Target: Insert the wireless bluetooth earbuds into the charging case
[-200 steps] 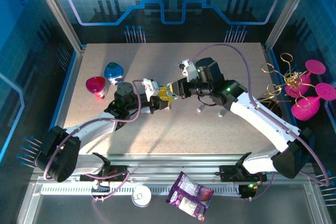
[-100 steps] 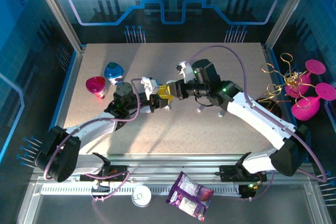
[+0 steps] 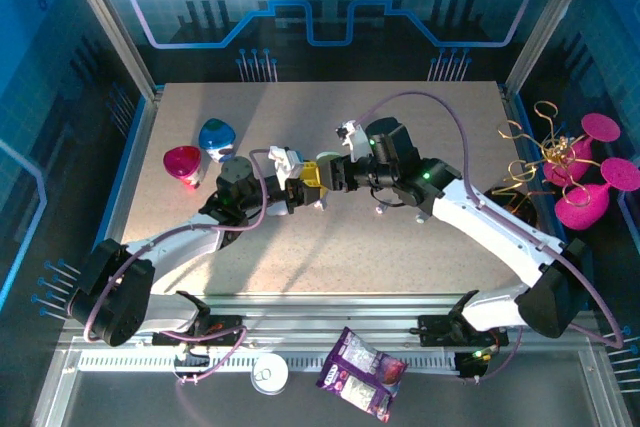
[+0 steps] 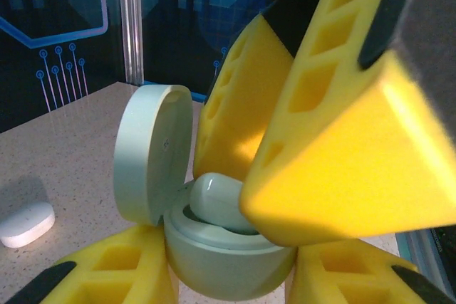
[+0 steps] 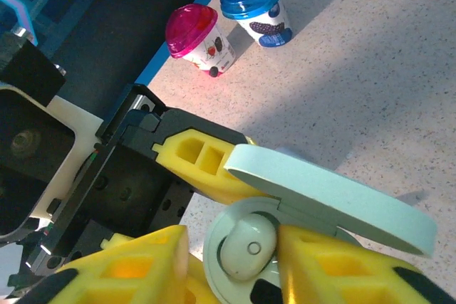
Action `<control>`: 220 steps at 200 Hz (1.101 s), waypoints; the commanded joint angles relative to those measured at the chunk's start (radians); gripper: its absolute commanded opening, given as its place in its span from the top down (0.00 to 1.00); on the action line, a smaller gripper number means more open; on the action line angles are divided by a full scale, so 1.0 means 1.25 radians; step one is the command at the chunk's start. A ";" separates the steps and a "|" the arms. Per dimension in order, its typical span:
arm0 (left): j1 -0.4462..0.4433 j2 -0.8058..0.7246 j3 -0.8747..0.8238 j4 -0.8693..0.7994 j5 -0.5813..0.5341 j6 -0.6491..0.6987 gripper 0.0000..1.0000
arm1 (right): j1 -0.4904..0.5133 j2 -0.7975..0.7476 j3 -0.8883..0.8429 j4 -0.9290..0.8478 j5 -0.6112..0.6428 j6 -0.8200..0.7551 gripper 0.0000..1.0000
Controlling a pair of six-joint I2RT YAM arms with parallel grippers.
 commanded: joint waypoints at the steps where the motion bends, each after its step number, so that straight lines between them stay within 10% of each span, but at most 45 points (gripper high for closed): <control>1: -0.003 -0.011 -0.010 0.048 0.005 0.004 0.67 | 0.009 -0.041 0.001 -0.014 0.034 -0.029 0.58; 69: -0.003 -0.010 -0.028 0.066 0.012 0.071 0.66 | -0.012 -0.177 -0.079 0.032 0.100 -0.064 0.46; 128: -0.002 -0.022 -0.077 0.151 0.059 0.132 0.66 | -0.202 -0.308 -0.260 -0.030 0.191 0.025 0.45; 220: -0.002 -0.040 -0.079 0.145 0.080 0.137 0.66 | -0.311 -0.098 -0.351 -0.134 0.309 0.054 0.41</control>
